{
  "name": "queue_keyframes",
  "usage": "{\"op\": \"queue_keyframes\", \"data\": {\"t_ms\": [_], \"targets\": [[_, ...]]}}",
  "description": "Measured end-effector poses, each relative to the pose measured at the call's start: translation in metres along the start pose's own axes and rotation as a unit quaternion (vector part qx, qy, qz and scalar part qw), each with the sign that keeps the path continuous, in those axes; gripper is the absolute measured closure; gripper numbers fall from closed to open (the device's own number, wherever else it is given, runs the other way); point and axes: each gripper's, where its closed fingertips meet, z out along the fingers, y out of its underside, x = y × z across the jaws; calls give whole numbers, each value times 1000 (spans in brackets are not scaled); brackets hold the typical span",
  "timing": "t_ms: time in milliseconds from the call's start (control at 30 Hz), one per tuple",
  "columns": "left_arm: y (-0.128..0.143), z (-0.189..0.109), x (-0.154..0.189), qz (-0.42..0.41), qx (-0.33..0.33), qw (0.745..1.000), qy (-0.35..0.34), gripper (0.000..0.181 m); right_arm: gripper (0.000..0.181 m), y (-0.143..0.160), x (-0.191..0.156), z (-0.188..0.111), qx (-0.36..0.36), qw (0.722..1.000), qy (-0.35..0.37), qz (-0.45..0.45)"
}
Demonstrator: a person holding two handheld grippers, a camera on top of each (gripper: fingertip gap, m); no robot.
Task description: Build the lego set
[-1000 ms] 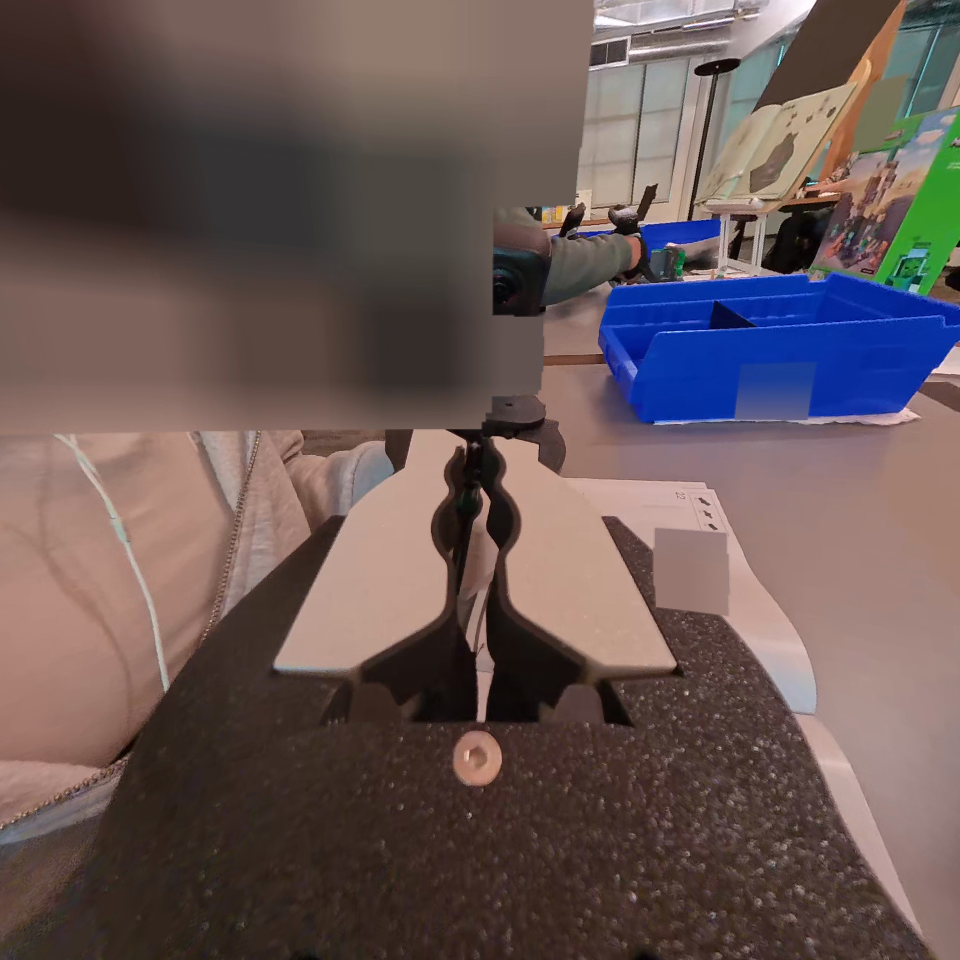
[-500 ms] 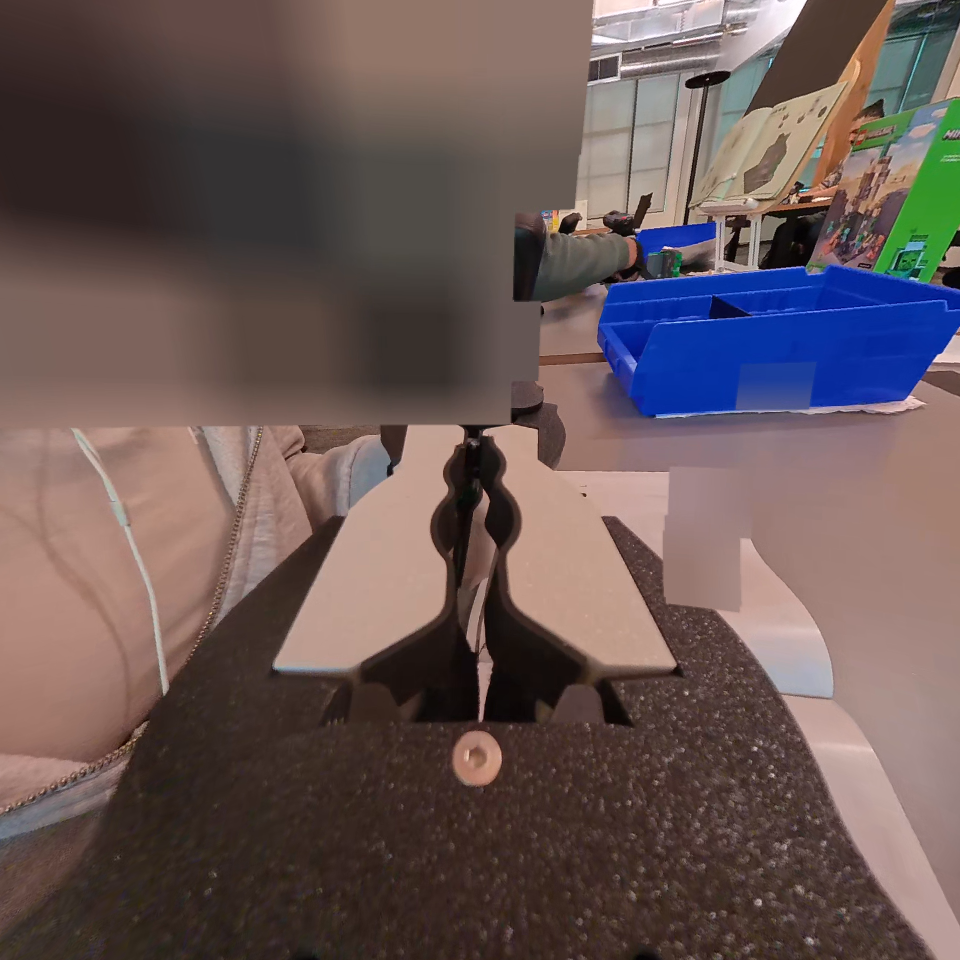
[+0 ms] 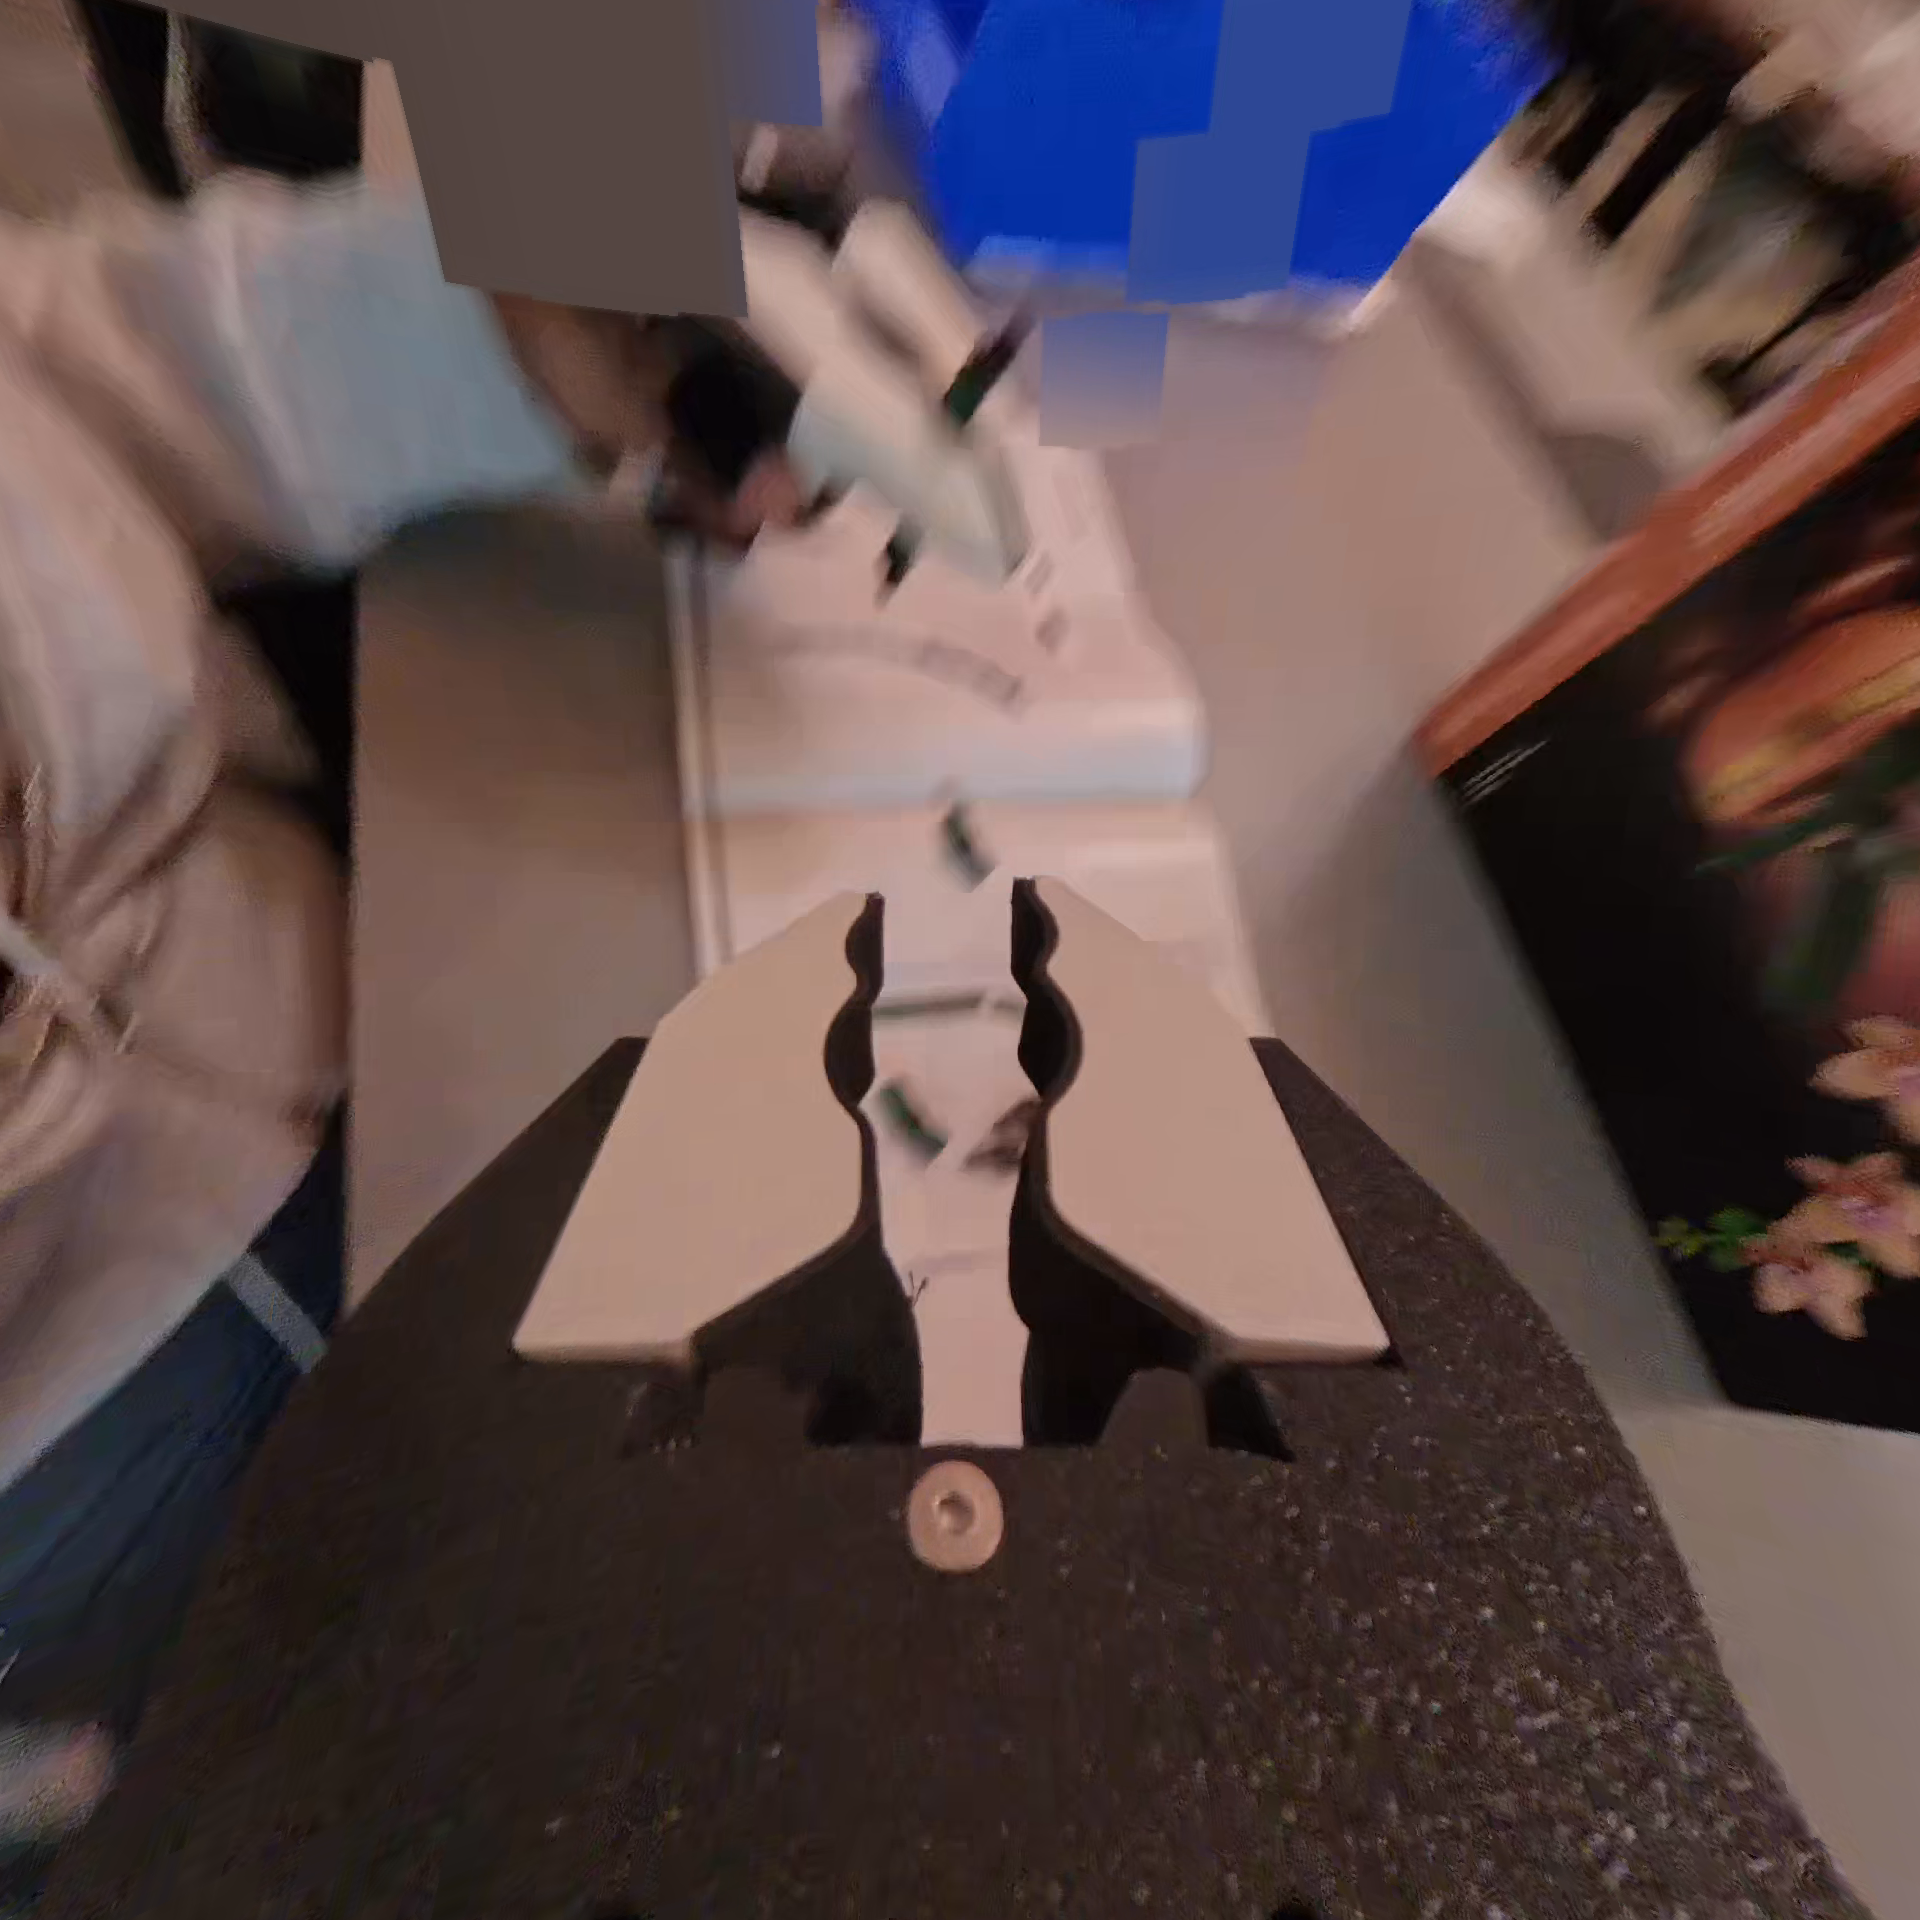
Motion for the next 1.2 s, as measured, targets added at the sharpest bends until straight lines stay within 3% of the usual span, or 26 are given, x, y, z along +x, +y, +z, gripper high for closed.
{"op": "queue_keyframes", "data": {"t_ms": [167,433,533,633,700,767,1000,1100,1200], "targets": [[9,0,-11,35,-31,998,-42,181,169,58,-22,15,-155,984,-68,-55],[17,9,3,65,-58,996,-16,181,168,88,-12,28,-256,945,-141,-149],[15,10,8,55,-47,997,0,181,167,94,-10,31,-279,940,-147,-128],[13,8,7,48,-41,998,1,181,174,91,-14,30,-295,946,-134,-31],[13,8,6,47,-40,998,0,181,173,81,-33,27,-291,938,-155,103],[13,9,7,47,-40,998,2,181,172,68,-46,24,-259,933,-180,173],[13,9,8,51,-40,998,1,181,174,83,-10,17,-237,965,-74,81],[13,9,8,53,-40,998,-2,181,176,77,-5,23,-194,963,-40,180],[13,10,8,55,-42,998,-3,181,171,76,-5,25,-166,945,-11,282]]}}
